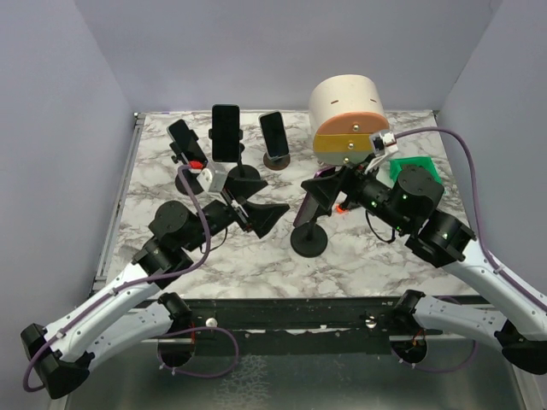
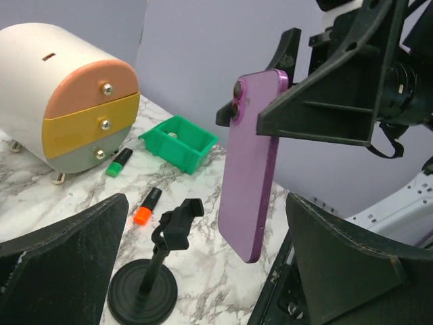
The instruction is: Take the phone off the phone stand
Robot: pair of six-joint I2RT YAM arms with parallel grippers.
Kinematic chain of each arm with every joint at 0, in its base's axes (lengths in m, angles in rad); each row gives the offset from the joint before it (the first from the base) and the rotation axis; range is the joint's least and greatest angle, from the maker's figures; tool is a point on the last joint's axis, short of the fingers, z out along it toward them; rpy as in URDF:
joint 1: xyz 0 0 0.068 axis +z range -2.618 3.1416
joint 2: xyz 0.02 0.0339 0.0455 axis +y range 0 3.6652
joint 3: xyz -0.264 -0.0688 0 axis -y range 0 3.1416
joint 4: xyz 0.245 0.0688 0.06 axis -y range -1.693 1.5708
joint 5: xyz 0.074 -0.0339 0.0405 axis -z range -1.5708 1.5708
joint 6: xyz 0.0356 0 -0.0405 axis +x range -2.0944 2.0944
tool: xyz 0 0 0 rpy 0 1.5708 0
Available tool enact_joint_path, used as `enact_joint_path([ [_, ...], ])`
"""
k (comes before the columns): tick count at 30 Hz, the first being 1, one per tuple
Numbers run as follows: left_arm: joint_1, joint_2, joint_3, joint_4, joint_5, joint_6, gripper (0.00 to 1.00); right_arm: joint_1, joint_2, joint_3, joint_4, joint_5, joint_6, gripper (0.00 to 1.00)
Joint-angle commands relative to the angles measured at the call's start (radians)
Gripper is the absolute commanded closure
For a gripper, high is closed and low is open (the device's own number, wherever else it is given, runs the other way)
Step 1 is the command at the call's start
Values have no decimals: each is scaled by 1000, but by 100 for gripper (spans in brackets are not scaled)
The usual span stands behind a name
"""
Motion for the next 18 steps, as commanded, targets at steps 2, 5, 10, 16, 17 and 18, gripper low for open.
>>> enact_joint_path([
  [2, 0, 72, 89, -158, 103, 109, 1, 1, 27, 20, 88, 55, 68, 100],
  [5, 0, 111, 126, -184, 120, 117, 8, -1, 35, 24, 91, 53, 75, 100],
  [10, -2, 153, 163, -194, 162, 117, 18, -1, 41, 25, 90, 56, 80, 100],
  [16, -3, 183, 183, -193, 193, 101, 25, 0, 49, 23, 84, 73, 92, 100],
  [17, -3, 188, 184, -193, 194, 99, 25, 1, 50, 24, 81, 79, 94, 100],
  [18, -3, 192, 186, -196, 192, 96, 25, 1, 51, 26, 75, 87, 97, 100],
])
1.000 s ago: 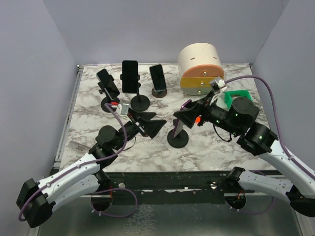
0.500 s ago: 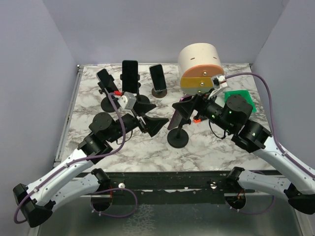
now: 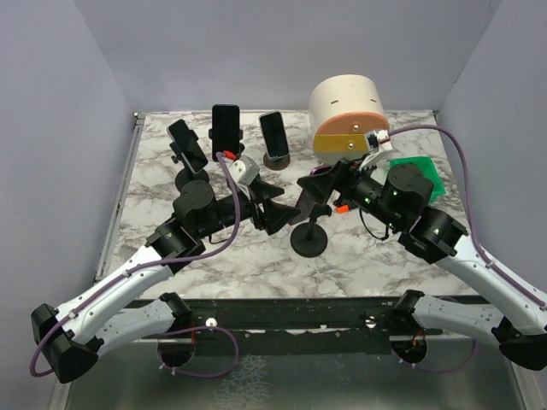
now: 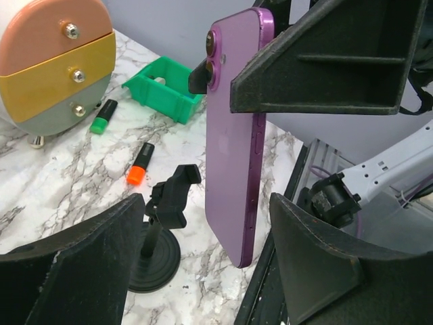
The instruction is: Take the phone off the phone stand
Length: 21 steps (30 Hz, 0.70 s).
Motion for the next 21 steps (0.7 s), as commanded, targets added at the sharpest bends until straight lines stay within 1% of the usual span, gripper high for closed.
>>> enact_joint_path([
  [1, -4, 19, 38, -13, 41, -4, 25, -1, 4, 28, 53, 55, 33, 100],
  [3, -5, 28, 43, -19, 43, -6, 26, 1, 6, 28, 45, 75, 41, 100],
  [6, -6, 45, 48, -23, 40, -13, 30, 0, 9, 28, 40, 98, 52, 100],
  [14, -16, 93, 59, -31, 53, -17, 53, 0, 17, 21, 46, 113, 61, 100],
  [19, -19, 94, 59, -22, 47, -18, 62, 1, 21, 16, 46, 117, 69, 100],
  [21, -20, 95, 55, -17, 40, -16, 63, 0, 22, 14, 45, 117, 72, 100],
])
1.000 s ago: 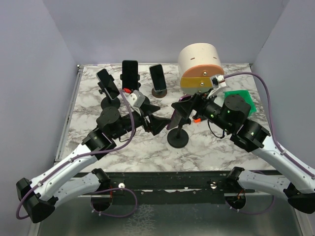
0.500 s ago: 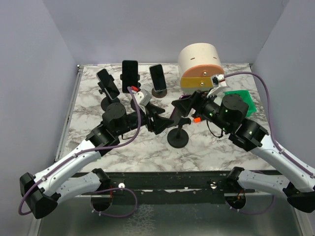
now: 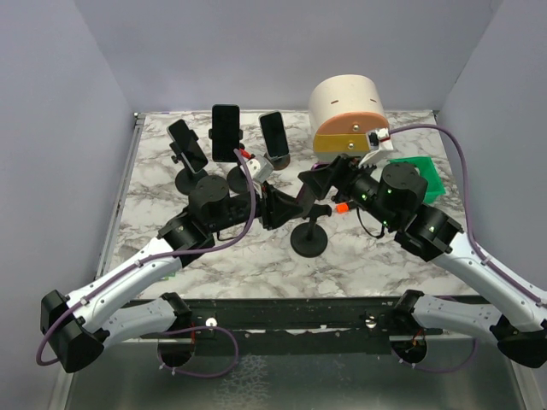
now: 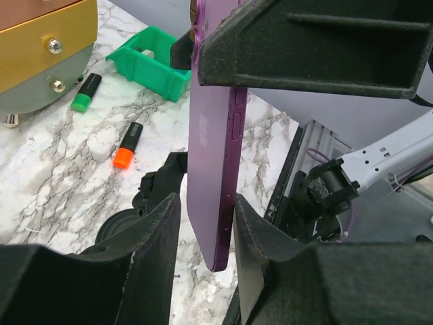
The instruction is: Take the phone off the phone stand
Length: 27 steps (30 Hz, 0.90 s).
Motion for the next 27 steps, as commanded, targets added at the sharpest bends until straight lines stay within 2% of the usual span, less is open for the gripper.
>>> enact_joint_path([
  [1, -8, 2, 24, 5, 6, 0, 63, 0, 0, 15, 44, 27, 30, 100],
  [6, -13, 11, 18, 15, -16, 2, 65, 0, 23, 34, 16, 34, 54, 100],
  [16, -41, 35, 32, -19, -119, 49, 78, 0, 52, 68, -34, 50, 85, 100],
  [20, -47, 38, 33, -35, -150, 68, 87, 1, 57, 79, -50, 49, 89, 100],
  [23, -52, 39, 32, -42, -160, 78, 100, -1, 60, 83, -55, 37, 86, 99],
  [25, -54, 37, 30, -44, -169, 80, 100, 1, 60, 83, -52, 14, 70, 89],
  [27, -56, 32, 27, -44, -183, 80, 100, 0, 60, 81, -46, -16, 53, 66],
])
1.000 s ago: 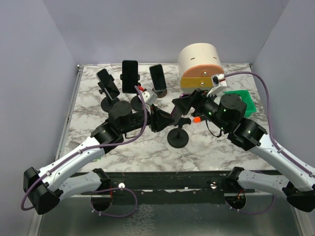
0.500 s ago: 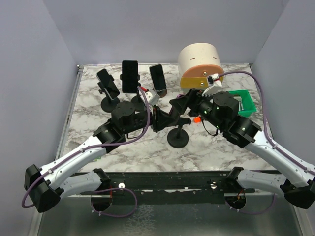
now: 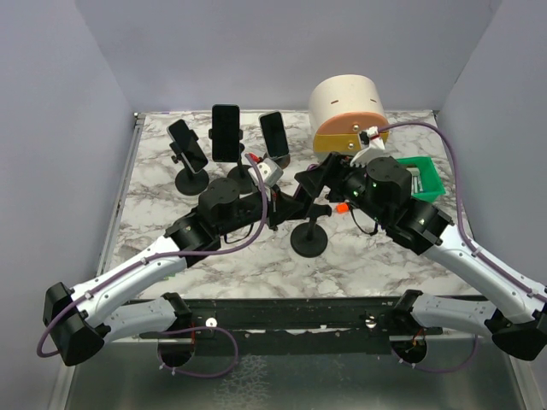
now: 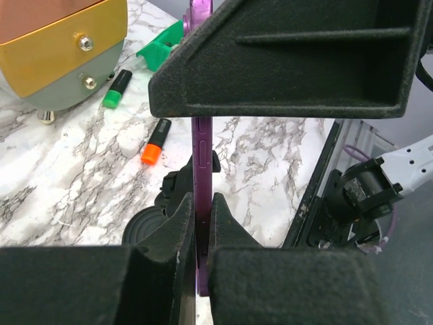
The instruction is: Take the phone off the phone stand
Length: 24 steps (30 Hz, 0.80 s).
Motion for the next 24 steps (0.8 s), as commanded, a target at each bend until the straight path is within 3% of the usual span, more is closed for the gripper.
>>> enact_joint_path([
  [1, -3, -9, 16, -25, -58, 7, 100, 0, -8, 50, 32, -54, -18, 52],
  [2, -3, -13, 13, -23, -67, 7, 100, -1, -7, 55, 26, -62, -20, 41],
  [5, -3, -30, 4, -19, -86, 7, 100, 0, -3, 71, 3, -80, -29, 23],
  [12, -3, -61, -16, -13, -109, 5, 100, 0, -9, 79, -5, -119, -37, 10],
  [13, -3, -65, -18, -12, -111, 4, 100, 0, -11, 79, -5, -124, -37, 1],
  [19, -3, -109, -29, -30, -147, 5, 100, -1, -17, 96, -36, -168, -64, 0],
  [24, -3, -194, -58, -137, -202, 16, 100, 0, -82, 80, -49, -177, -141, 0],
])
